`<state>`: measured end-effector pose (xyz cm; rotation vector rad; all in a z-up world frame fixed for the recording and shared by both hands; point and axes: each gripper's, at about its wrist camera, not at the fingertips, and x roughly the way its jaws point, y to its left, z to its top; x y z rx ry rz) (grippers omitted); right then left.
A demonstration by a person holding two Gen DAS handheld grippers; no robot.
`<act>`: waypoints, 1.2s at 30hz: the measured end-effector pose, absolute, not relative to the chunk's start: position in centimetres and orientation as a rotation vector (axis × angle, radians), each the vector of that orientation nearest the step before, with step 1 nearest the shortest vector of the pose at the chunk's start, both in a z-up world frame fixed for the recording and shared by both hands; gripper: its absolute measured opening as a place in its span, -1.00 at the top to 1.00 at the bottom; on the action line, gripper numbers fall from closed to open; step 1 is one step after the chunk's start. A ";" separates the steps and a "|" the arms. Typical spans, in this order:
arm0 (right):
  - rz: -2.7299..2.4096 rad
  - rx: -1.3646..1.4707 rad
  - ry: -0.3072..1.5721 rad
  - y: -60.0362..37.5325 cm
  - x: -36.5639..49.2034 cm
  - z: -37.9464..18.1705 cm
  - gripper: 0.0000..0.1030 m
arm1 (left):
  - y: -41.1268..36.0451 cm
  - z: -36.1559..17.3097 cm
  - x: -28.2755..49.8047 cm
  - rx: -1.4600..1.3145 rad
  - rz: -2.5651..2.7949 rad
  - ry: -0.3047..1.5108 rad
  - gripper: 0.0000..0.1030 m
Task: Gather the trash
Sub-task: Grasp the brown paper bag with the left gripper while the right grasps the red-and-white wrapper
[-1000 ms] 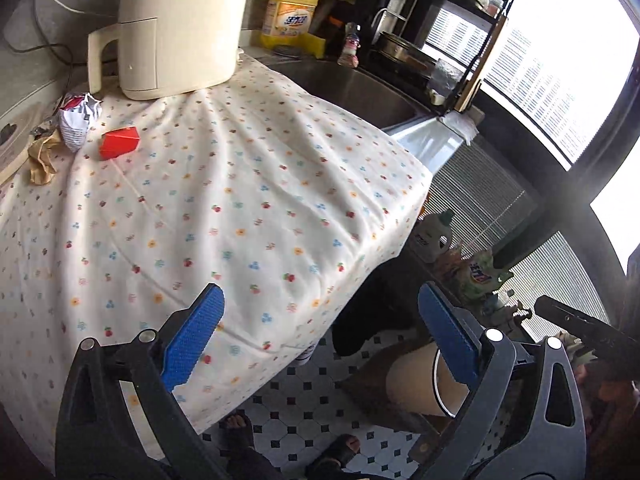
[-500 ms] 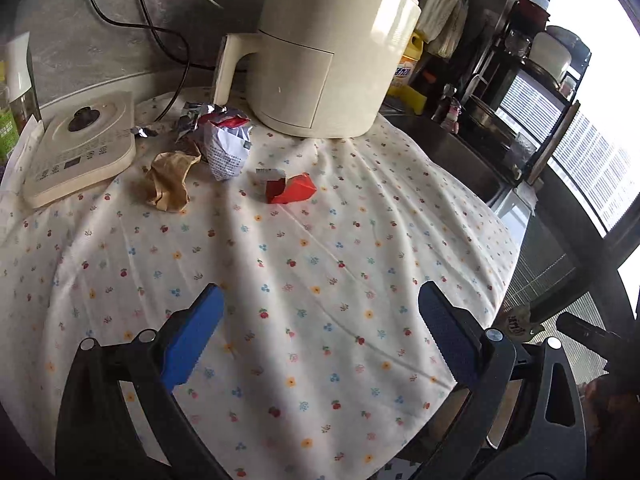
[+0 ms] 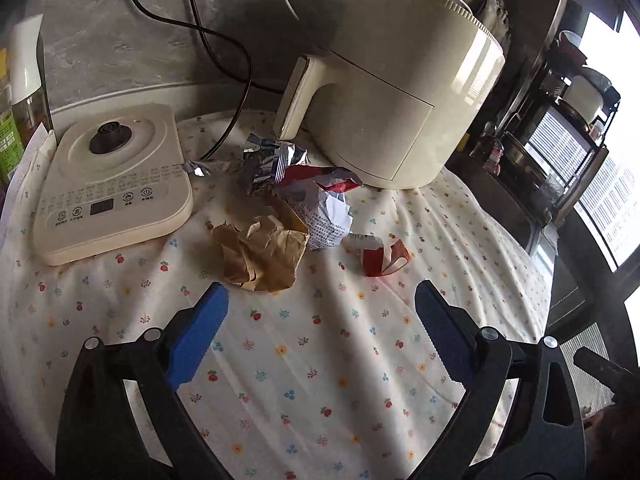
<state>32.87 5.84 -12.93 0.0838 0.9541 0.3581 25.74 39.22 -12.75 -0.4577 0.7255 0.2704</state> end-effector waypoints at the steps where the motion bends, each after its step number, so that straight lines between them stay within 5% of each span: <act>1: 0.358 0.085 0.956 6.0 32.9 -12.9 -0.83 | 39.6 -13.0 25.9 -0.463 0.276 0.727 -0.74; 10: 0.392 0.063 0.947 7.6 34.4 -12.8 -0.83 | 41.9 -15.3 28.8 -0.451 0.319 0.786 -0.53; 12: 0.409 0.057 0.943 8.2 35.0 -13.0 -0.83 | 42.3 -16.0 29.5 -0.454 0.327 0.805 -0.26; 14: 0.429 0.056 0.946 9.0 36.0 -13.5 -0.83 | 42.7 -16.3 29.8 -0.483 0.330 0.838 0.47; 36: 0.795 -0.096 1.051 26.5 42.1 -19.1 -0.63 | 44.7 -11.9 23.3 -0.507 0.426 0.759 0.51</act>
